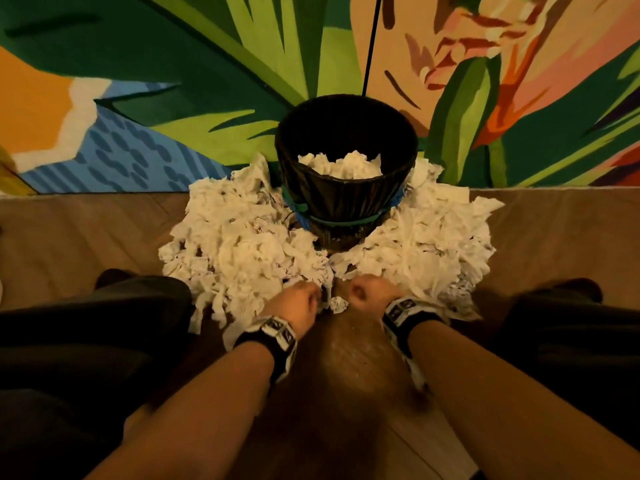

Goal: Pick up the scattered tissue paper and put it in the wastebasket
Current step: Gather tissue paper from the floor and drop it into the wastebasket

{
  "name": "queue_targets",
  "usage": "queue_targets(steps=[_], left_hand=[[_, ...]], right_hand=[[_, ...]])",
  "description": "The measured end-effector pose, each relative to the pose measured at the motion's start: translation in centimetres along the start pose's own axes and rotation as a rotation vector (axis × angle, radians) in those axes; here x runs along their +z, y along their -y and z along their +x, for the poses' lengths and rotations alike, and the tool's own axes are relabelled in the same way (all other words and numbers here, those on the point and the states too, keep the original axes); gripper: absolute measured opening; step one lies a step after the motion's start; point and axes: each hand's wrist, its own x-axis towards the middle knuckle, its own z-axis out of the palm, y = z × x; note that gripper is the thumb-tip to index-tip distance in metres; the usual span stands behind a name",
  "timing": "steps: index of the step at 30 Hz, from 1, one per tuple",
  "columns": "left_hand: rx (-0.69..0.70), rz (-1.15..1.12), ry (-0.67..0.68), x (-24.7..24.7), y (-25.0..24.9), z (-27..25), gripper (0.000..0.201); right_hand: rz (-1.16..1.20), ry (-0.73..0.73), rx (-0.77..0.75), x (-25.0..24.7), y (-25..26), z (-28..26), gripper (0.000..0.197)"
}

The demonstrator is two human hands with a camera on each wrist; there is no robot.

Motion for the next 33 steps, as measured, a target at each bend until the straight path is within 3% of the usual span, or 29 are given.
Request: queue_targets(steps=[3, 6, 9, 12, 15, 18, 20, 25, 29, 31, 33], left_hand=[[0.011, 0.121, 0.142, 2.4, 1.0, -1.6, 0.032], [-0.037, 0.197, 0.222, 3.1, 2.1, -2.1, 0.05], [-0.03, 0.264, 0.29, 3.2, 2.4, -1.7, 0.069], [-0.1, 0.258, 0.354, 3.6, 2.3, -1.3, 0.076], [-0.152, 0.198, 0.374, 4.3, 2.1, -1.0, 0.065], [-0.161, 0.166, 0.368, 4.8, 1.6, -0.5, 0.047], [-0.177, 0.154, 0.392, 4.9, 1.4, -0.3, 0.045], [-0.129, 0.063, 0.47, 5.3, 2.0, -1.3, 0.07], [-0.125, 0.075, 0.51, 5.5, 3.1, -1.2, 0.083], [-0.139, 0.041, 0.506, 5.6, 3.7, -1.2, 0.08], [-0.172, 0.016, 0.456, 5.7, 4.1, -1.2, 0.06]], right_hand=[[-0.163, 0.147, -0.03, 2.6, 1.0, -0.2, 0.047], [-0.205, 0.181, -0.034, 4.0, 1.7, -0.1, 0.059], [-0.24, 0.252, -0.042, 4.5, 1.8, 0.2, 0.057], [-0.245, 0.245, -0.036, 4.8, 1.6, 0.2, 0.056], [-0.215, 0.226, 0.026, 4.9, 1.4, 0.2, 0.051], [-0.261, 0.295, 0.042, 4.7, 1.0, 0.4, 0.031], [-0.265, 0.332, 0.074, 4.8, 0.6, 0.4, 0.028], [-0.086, 0.241, 0.135, 5.1, -0.1, -0.1, 0.034], [-0.061, 0.238, 0.137, 4.9, 0.2, 0.0, 0.018], [-0.059, 0.251, 0.127, 5.1, 0.4, 0.2, 0.018], [-0.049, 0.275, 0.118, 5.4, 0.7, 0.4, 0.027]])
